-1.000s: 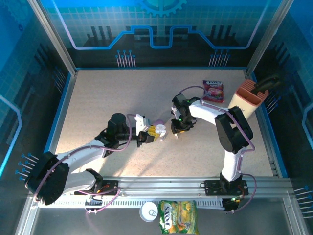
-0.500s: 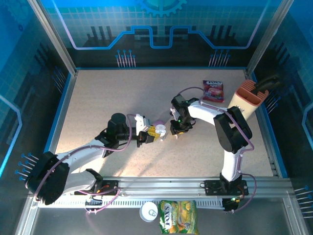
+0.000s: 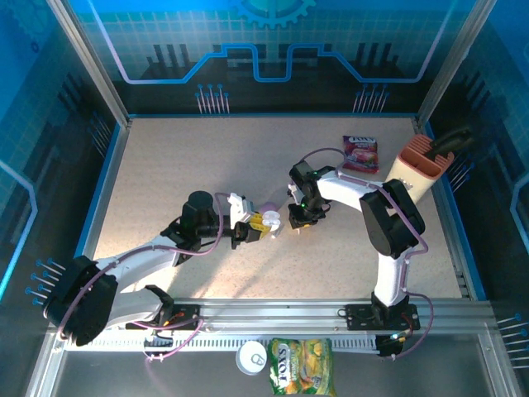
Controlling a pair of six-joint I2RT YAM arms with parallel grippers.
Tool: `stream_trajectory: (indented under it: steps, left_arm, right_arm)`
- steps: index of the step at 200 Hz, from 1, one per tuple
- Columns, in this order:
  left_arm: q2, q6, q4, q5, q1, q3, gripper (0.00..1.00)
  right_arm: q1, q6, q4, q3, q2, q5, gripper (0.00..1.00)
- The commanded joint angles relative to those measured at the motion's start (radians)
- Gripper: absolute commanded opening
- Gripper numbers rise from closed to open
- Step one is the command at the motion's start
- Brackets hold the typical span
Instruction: Insert wireless bluetooth earbuds into charging case
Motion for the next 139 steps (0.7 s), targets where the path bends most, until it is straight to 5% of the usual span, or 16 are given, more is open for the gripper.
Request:
stream_trajectory:
  steps: [1, 139]
  left_arm:
    - [0.002, 0.033, -0.01, -0.001, -0.005, 0.004, 0.17]
    - [0.073, -0.026, 0.134, -0.086, -0.005, -0.003, 0.18]
  right_arm:
    - [0.014, 0.021, -0.005, -0.026, -0.026, 0.032, 0.21]
    - [-0.012, 0.081, 0.298, -0.232, -0.375, 0.163, 0.19]
